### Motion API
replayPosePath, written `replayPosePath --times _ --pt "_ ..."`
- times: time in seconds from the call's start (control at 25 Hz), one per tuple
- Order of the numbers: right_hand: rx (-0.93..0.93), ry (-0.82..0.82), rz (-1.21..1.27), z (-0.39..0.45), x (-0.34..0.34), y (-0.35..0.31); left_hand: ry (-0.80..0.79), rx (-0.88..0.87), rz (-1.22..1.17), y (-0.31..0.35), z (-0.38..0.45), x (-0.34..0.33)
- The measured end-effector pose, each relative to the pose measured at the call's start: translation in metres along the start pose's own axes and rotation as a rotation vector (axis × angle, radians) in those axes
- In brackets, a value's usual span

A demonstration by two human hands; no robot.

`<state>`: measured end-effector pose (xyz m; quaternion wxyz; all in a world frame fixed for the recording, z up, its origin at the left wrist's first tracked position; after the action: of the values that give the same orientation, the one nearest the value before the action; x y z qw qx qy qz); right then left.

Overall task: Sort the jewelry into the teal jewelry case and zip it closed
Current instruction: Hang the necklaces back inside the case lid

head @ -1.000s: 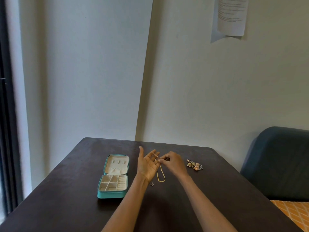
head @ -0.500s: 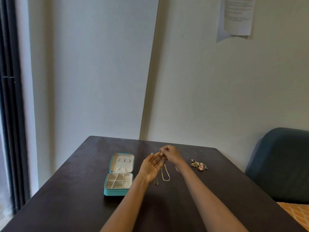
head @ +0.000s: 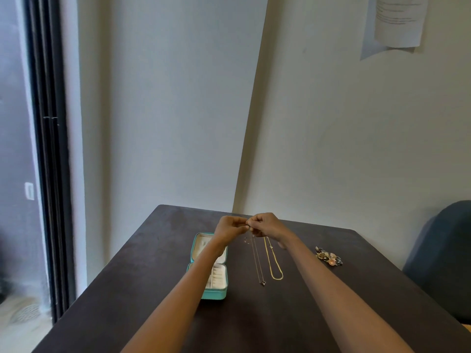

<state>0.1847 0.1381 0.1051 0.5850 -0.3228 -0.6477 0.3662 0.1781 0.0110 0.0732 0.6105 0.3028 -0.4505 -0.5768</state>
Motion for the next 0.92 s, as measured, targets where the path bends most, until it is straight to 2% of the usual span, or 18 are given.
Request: replayPosePath --times 0.2,0.44,0.56,0.76,0.92 --pt "0.041 0.027 -0.13 0.011 -0.009 -0.01 0.094 -0.038 0.073 -0.011 0.001 0.021" --pt "0.076 -0.036 -0.362 0.025 -0.029 -0.022 0.186 -0.026 0.115 -0.033 -0.006 0.046" --pt "0.097 0.049 -0.414 0.026 -0.033 -0.028 0.182 -0.041 0.104 -0.034 -0.007 0.052" --pt "0.203 0.131 -0.452 0.024 -0.059 -0.033 0.139 -0.022 0.037 -0.047 -0.018 0.075" --pt "0.183 0.137 -0.348 0.027 -0.072 -0.019 0.312 0.094 0.085 -0.082 -0.031 0.096"
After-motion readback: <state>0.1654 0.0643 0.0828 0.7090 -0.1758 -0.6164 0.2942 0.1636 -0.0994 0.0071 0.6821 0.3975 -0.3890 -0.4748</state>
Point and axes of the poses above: each hand's wrist, its own z-axis towards the middle knuckle, its own x-axis out of the back of the hand, y = z × x, the point moved 5 cm from there along z, towards the middle knuckle, and after that the axes turned 10 degrees about -x, right-handed, at the moved point
